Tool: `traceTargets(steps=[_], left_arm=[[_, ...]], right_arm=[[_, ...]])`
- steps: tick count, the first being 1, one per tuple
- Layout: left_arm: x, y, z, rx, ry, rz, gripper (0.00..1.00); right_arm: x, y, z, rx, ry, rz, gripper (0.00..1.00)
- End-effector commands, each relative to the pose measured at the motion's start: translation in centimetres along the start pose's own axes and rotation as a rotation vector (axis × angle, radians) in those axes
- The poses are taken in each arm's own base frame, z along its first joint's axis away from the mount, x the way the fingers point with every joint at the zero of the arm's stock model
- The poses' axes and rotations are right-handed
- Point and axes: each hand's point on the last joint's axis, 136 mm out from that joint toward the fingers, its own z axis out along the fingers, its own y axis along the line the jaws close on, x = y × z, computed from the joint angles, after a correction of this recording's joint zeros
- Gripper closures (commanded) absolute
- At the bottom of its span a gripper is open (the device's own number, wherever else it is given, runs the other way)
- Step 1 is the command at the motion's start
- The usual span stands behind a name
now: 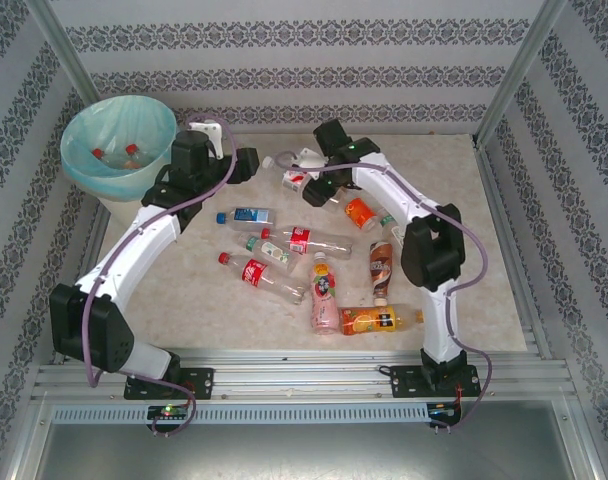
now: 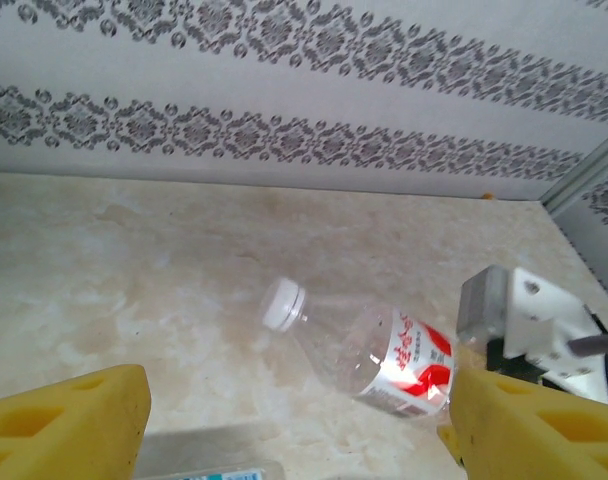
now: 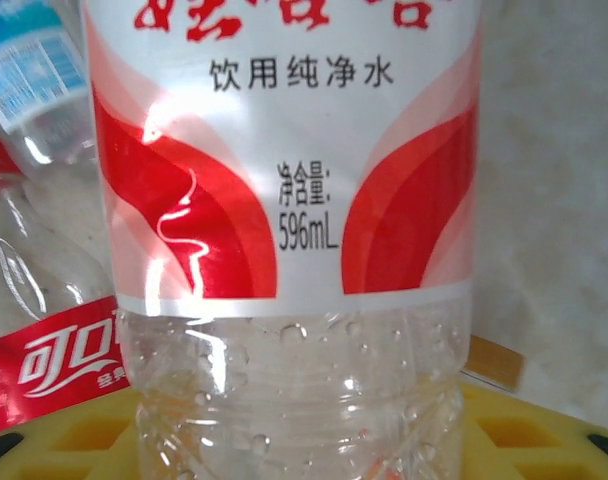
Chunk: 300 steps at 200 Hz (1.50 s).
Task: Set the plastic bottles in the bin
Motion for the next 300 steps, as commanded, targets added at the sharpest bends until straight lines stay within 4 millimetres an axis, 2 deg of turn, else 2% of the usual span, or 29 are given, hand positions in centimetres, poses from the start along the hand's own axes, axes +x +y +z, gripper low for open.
traceTargets(steps=[1, 36, 93, 145, 199, 252, 276, 300], left_arm=[[-2.6, -2.1, -2.4, 0.073, -0.055, 0.023, 0.21], [-3.3, -3.1, -3.8, 0.119, -0.07, 0.011, 0.2], [-4.0, -6.5, -4.9, 0.302, -0.052, -0.054, 0.18], [-5.3, -9.6, -6.1, 0.48, -0.064, -0.101, 0.18], [-6.1, -10.9, -7.1, 0.561, -0.087, -0.116, 0.17], [-8.1, -11.7, -7.4, 0.673, -0.135, -0.211, 0.17], [-7.9, -11.7, -7.0, 0.689, -0.136, -0.216, 0.22], [-7.5, -11.2, -6.6, 0.668, -0.124, -0.219, 0.33]], right_arm=[[-1.6, 0.4, -3.7, 0.055, -0.085, 0.044, 0.46], [-1.6, 1.4, -7.2, 0.088, -0.146, 0.091, 0.46], [-3.6, 5.8, -13.5, 0.043, -0.384, 0.159, 0.48], [-5.0, 9.1, -17.2, 0.005, -0.557, 0.18, 0.48], [-5.1, 10.1, -18.3, -0.002, -0.599, 0.181, 0.48], [-6.2, 10.6, -18.6, -0.031, -0.64, 0.163, 0.49], [-6.5, 11.3, -18.4, -0.05, -0.649, 0.157, 0.49], [-6.6, 12.3, -18.4, -0.078, -0.653, 0.127, 0.49]])
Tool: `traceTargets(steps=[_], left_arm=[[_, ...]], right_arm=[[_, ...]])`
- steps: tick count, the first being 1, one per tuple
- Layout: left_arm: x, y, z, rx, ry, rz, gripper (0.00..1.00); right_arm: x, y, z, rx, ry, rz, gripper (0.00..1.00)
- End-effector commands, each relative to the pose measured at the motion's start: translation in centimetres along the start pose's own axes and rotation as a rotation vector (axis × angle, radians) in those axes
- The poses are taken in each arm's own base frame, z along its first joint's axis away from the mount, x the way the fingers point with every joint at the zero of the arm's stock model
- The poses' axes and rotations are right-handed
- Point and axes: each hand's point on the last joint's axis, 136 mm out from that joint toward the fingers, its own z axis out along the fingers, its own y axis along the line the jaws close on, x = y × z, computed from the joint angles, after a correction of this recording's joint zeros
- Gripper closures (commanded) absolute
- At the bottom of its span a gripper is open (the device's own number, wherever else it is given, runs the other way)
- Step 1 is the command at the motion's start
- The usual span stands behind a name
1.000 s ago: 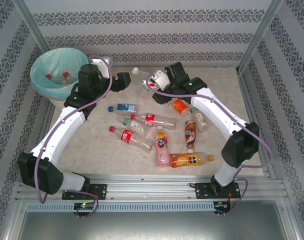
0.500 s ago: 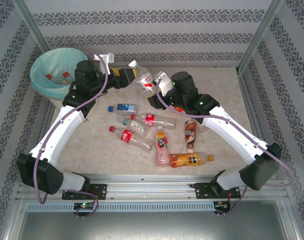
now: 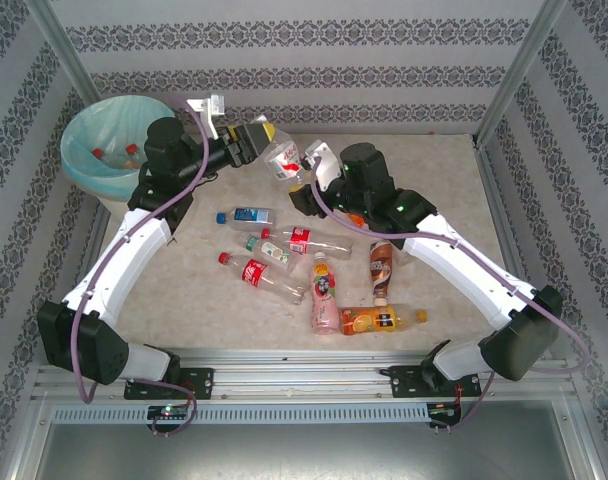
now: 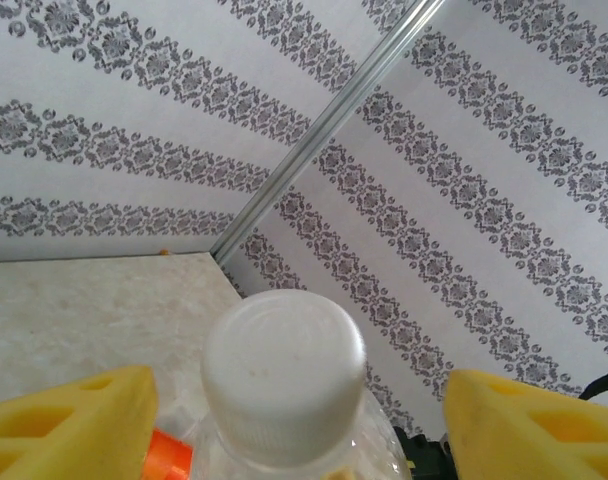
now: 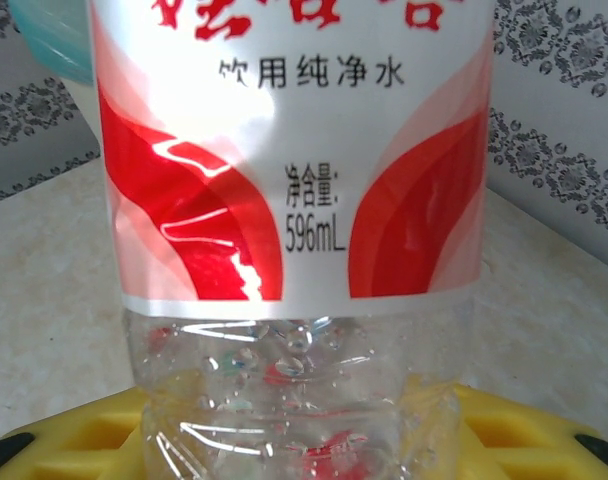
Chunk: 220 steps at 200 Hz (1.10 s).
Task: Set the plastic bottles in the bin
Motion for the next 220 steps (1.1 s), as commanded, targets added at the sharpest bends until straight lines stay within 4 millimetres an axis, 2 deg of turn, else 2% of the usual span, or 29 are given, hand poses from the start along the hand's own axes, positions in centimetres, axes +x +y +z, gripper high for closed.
traceTargets(steps=[1, 19, 39, 67, 85, 101, 117, 146, 148, 158, 184, 220], left_arm=[[-0.7, -0.1, -0.1, 0.032, -0.026, 0.006, 0.34], [-0.7, 0.4, -0.3, -0.002, -0.031, 0.017, 0.47], [-0.8, 0.6, -0.6, -0.031, -0.034, 0.03, 0.57], [-1.0, 0.3, -1.1, -0.045, -0.04, 0.05, 0.79], [-1.2, 0.0, -1.7, -0.064, -0.051, 0.073, 0.88], [-1.8, -0.1, -2.6, -0.102, -0.074, 0.105, 1.0], [-2.8, -0.4, -3.6, -0.157, -0.104, 0.14, 1.0], [-4.8, -1.6, -5.4, -0.22, -0.149, 0.21, 1.0], [-4.9, -1.8, -5.5, -0.223, -0.153, 0.214, 1.0], [-5.8, -2.4, -6.3, -0.237, -0.179, 0.237, 1.0], [-8.2, -4.0, -8.5, -0.296, -0.244, 0.319, 1.0], [-11.7, -4.8, -11.8, -0.449, -0.315, 0.42, 1.0]], right_arm=[[-0.9, 1.6, 0.0, -0.059, -0.042, -0.01, 0.49], [-0.7, 2.3, 0.0, -0.068, -0.031, -0.046, 0.49], [-0.5, 2.7, 0.1, -0.065, -0.019, -0.072, 0.49], [-0.9, 3.2, -0.2, -0.064, -0.023, -0.088, 0.46], [-1.2, 3.7, -0.5, -0.062, -0.031, -0.089, 0.4], [-1.5, 4.0, -0.8, -0.053, -0.041, -0.084, 0.28], [-1.9, 4.3, -1.4, -0.045, -0.059, -0.085, 0.2], [-2.8, 4.6, -2.7, -0.042, -0.104, -0.08, 0.13], [-2.9, 4.6, -2.9, -0.041, -0.109, -0.078, 0.07], [-3.2, 4.5, -3.4, -0.037, -0.127, -0.076, 0.02], [-4.0, 4.2, -4.7, -0.013, -0.166, -0.076, 0.02], [-4.7, 4.0, -6.1, 0.011, -0.202, -0.076, 0.02]])
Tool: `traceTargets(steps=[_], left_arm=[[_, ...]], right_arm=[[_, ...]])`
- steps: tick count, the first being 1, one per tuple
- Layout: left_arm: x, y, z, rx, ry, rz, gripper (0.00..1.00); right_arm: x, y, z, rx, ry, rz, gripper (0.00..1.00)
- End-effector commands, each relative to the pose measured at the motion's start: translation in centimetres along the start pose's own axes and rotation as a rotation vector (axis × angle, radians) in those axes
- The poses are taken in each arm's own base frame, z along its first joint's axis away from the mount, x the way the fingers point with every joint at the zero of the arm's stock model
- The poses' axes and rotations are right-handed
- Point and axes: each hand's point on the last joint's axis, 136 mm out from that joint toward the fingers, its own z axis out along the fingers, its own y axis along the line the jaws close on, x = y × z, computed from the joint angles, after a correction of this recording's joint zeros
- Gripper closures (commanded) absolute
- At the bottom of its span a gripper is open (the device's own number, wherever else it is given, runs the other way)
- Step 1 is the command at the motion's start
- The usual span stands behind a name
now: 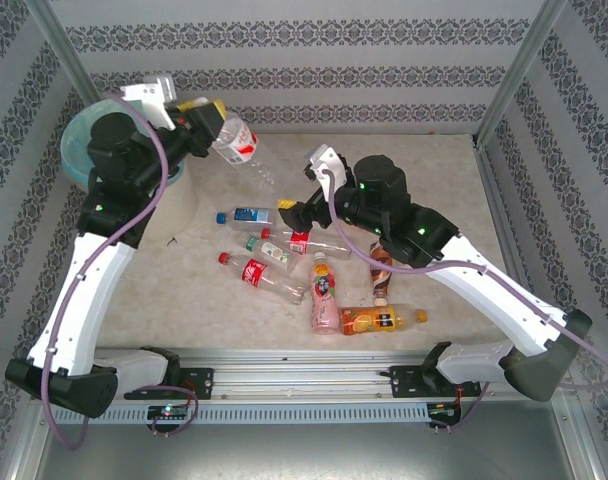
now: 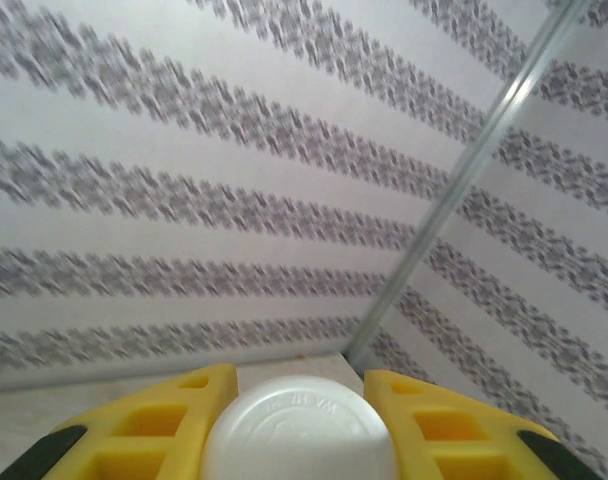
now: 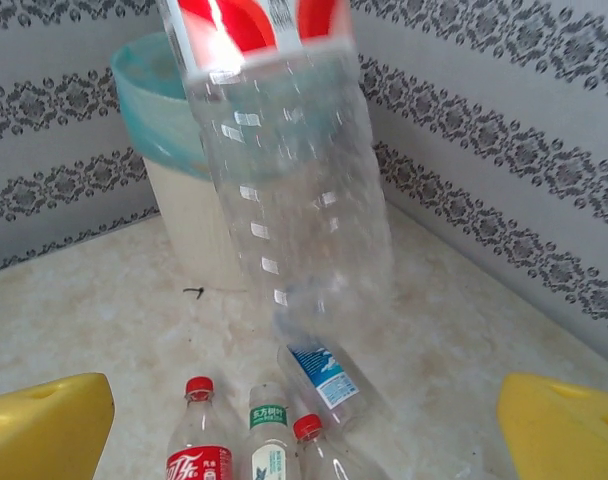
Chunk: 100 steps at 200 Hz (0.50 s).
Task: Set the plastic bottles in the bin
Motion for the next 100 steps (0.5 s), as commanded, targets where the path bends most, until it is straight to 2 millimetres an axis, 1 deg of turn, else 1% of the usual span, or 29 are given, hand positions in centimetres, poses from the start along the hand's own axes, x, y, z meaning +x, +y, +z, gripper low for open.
traceTargets(steps=[1, 27, 44, 68, 84, 100], left_arm=[[-3.5, 1.4, -2.5, -0.145, -0.063, 0.129, 1.0], [-5.8, 2.9, -3.6, -0.242, -0.086, 0.188, 1.0], [-6.9, 3.9, -4.0, -0.288, -0.096, 0.22, 1.0], [-8.3, 6.8, -4.4, -0.397, -0.082, 0.282, 1.0], [-10.1, 9.0, -5.3, -0.491, -0.111, 0.312, 1.0], [-12.5, 10.0, -6.5, -0.519, -0.177, 0.316, 1.0]], right_arm=[[-0.6, -0.2, -0.7, 0.026, -0.034, 0.002, 0.02], [-1.1, 0.1, -0.8, 0.009, -0.045, 0.011, 0.02], [-1.9, 0.6, -0.6, -0.018, -0.062, 0.028, 0.02], [-3.2, 2.1, 0.2, -0.105, -0.072, 0.031, 0.03], [-3.8, 3.1, 0.6, -0.137, -0.07, 0.006, 0.03], [-4.1, 3.8, 1.1, -0.165, -0.066, -0.016, 0.03]])
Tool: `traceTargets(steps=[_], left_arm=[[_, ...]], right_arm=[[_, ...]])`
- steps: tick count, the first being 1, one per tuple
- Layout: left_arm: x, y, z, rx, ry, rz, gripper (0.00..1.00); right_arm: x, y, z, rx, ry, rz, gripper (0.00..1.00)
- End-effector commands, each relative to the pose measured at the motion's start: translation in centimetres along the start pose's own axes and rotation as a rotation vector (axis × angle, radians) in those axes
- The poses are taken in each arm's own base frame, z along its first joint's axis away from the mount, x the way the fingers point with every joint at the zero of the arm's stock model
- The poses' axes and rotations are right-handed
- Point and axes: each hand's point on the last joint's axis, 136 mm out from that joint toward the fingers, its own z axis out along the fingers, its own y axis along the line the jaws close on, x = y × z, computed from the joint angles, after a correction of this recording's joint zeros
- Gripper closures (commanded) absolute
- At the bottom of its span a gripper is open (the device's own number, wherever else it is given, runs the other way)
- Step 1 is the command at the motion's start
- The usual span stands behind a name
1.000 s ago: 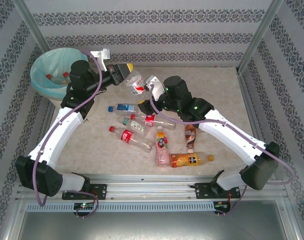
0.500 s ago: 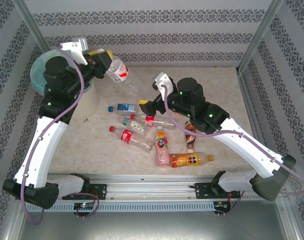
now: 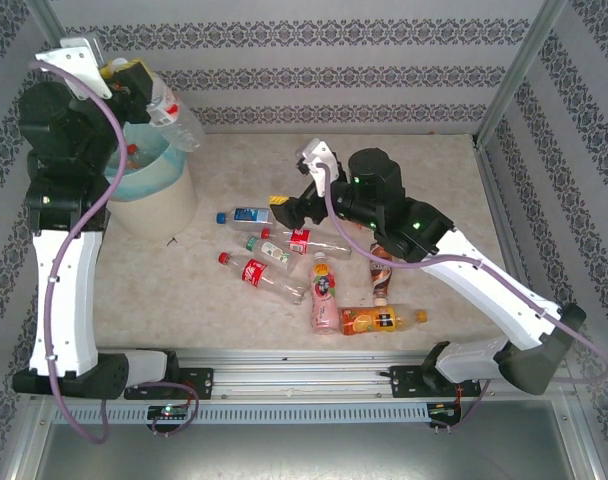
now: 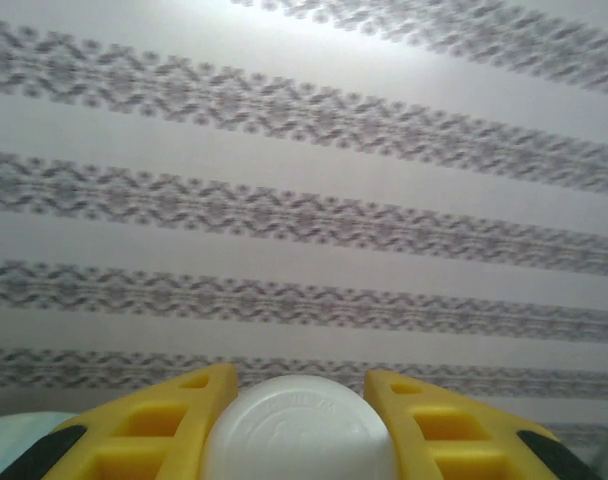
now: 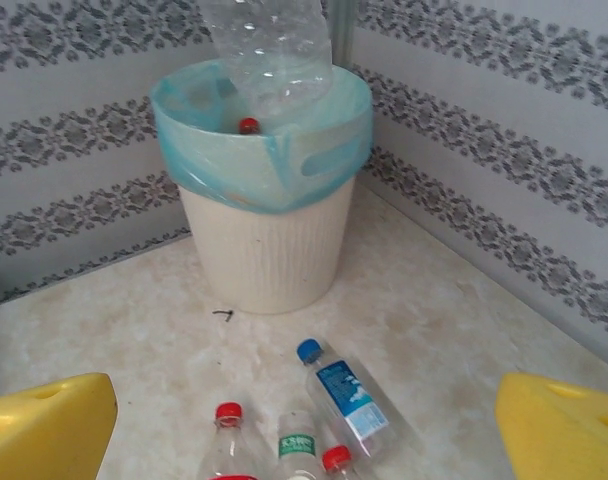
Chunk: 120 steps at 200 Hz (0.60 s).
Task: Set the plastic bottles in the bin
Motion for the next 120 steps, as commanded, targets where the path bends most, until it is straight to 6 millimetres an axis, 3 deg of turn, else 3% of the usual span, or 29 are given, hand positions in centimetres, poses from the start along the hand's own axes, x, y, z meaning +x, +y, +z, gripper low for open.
traceTargets(steps=[1, 25, 47, 83, 120], left_arm=[[-2.1, 3.5, -0.4, -0.11, -0.044, 0.059, 1.0], [-4.2, 6.1, -0.9, -0.173, -0.103, 0.07, 1.0], [-3.3, 9.5, -0.1, -0.268, -0.074, 0.102, 1.0], [1.4, 15.9, 2.0, -0.365, -0.01, 0.089, 1.0], [7.7, 18.8, 4.8, -0.342, 0.085, 0.083, 1.0]], right_arm=[[-2.1, 2.2, 0.1, -0.088, -0.037, -0.032, 0.03], [-2.5, 3.1, 0.5, -0.125, -0.037, -0.04, 0.04], [-2.4, 3.8, 0.6, -0.143, -0.036, -0.04, 0.04], [-1.4, 4.6, 0.4, -0.156, -0.025, -0.061, 0.04], [-0.7, 4.6, -0.5, -0.132, -0.009, -0.096, 0.04]])
